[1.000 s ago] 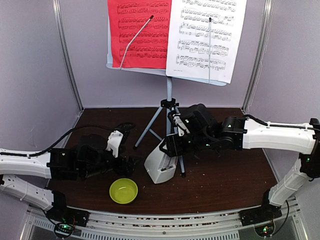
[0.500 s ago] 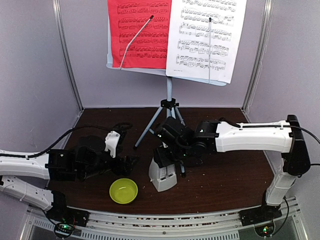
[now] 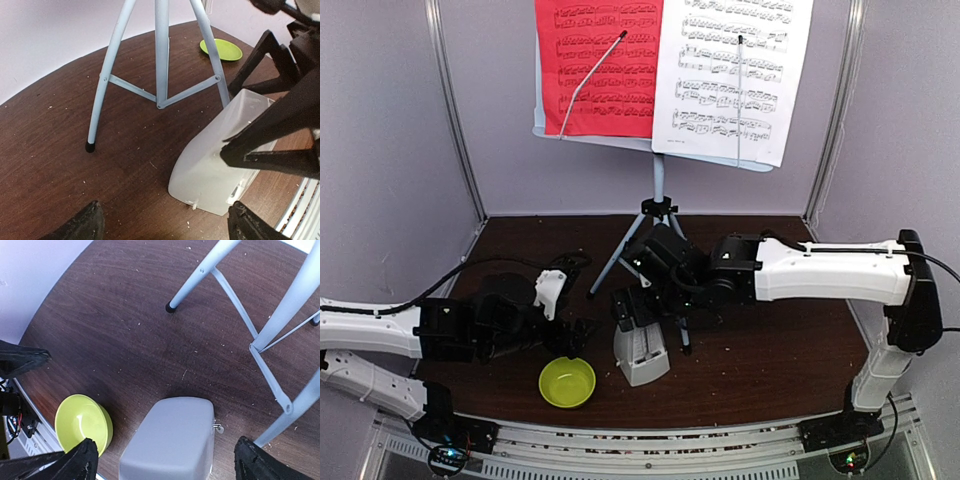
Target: Set up the instrument practice props
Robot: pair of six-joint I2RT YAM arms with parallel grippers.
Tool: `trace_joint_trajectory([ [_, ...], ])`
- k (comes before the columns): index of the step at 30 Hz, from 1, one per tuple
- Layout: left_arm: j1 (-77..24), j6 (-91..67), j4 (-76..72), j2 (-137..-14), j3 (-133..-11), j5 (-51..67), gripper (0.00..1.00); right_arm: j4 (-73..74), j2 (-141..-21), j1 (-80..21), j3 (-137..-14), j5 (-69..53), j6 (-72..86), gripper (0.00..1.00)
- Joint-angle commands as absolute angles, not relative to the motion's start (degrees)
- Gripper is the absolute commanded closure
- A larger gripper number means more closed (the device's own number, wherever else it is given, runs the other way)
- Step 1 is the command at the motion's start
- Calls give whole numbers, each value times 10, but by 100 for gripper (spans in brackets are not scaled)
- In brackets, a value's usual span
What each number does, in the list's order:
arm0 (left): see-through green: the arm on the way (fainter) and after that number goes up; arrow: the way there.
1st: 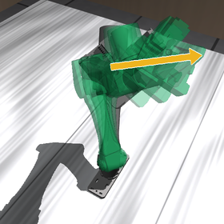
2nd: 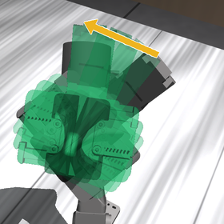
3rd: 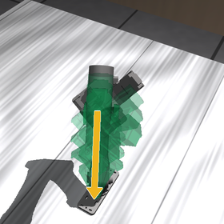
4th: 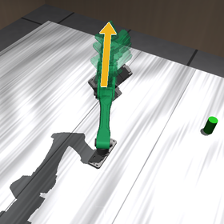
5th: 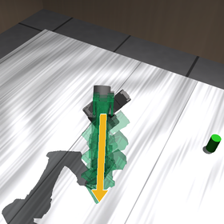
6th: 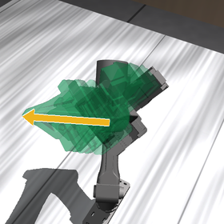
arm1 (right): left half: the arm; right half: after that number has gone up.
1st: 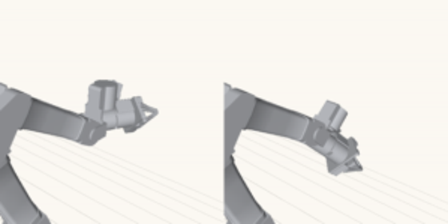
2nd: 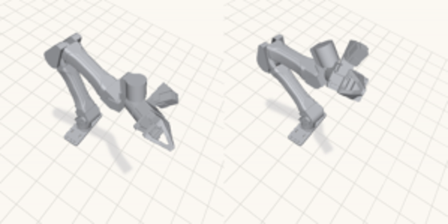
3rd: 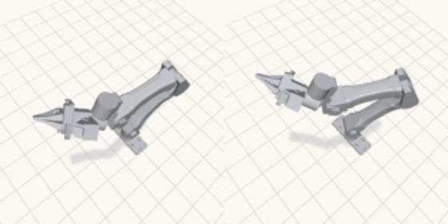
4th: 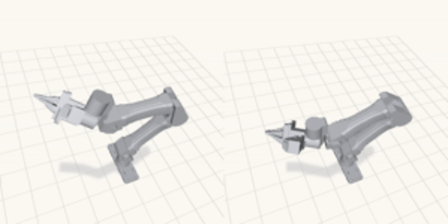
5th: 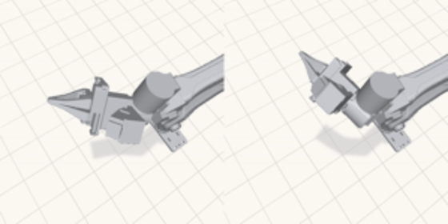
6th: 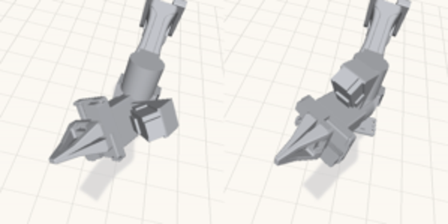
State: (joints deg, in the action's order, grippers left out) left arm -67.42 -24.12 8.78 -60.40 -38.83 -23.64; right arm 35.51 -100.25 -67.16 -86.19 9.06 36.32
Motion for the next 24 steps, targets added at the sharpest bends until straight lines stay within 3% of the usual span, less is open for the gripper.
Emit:
trace_joint_trajectory([
  [1,-670,-237,76,-596,-394,-228,12,335,-922,-669,-833,92,333,5],
  [9,-670,-226,86,-596,-399,-199,14,218,-738,-647,-607,23,270,14],
  [16,-668,-231,80,-619,-419,-175,18,144,-751,-619,-505,47,249,57],
  [20,-667,-233,82,-626,-428,-172,19,105,-771,-610,-489,61,238,70],
  [24,-665,-237,83,-626,-430,-171,19,56,-810,-609,-483,51,217,76],
])
